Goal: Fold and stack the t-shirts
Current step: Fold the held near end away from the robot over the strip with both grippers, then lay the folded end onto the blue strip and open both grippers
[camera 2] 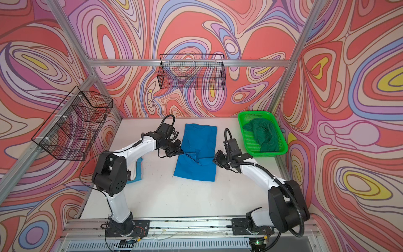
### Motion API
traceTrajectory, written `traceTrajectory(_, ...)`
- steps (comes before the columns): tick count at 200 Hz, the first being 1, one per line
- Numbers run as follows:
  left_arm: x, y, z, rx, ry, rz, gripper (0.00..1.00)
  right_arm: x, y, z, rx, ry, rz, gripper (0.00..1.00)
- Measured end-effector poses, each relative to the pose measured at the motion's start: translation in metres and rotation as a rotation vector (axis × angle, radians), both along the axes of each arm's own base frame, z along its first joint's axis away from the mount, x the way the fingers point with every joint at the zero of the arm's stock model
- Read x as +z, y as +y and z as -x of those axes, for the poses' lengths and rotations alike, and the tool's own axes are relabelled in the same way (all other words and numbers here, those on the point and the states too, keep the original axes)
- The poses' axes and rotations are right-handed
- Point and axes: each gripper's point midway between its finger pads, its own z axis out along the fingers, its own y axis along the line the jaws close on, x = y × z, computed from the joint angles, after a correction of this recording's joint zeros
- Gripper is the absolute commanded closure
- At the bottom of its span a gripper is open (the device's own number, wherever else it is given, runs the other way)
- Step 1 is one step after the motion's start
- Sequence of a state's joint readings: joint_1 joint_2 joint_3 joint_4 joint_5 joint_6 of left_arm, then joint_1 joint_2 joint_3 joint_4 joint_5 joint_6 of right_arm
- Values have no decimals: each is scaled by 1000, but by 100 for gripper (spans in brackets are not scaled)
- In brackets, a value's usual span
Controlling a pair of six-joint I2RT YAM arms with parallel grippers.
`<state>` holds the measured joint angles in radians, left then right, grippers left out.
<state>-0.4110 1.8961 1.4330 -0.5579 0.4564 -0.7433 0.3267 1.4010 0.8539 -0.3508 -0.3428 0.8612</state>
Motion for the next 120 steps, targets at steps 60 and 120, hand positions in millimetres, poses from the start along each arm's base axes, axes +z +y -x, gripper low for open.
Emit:
traceTrajectory(60,-10,-2,-9,-8,26,-9,100,-12,4,-11,19,19,-15,100)
traceTrajectory(120,-25,8,-12,12,76,-24,100,-26,2,-25,19,37,-24,100)
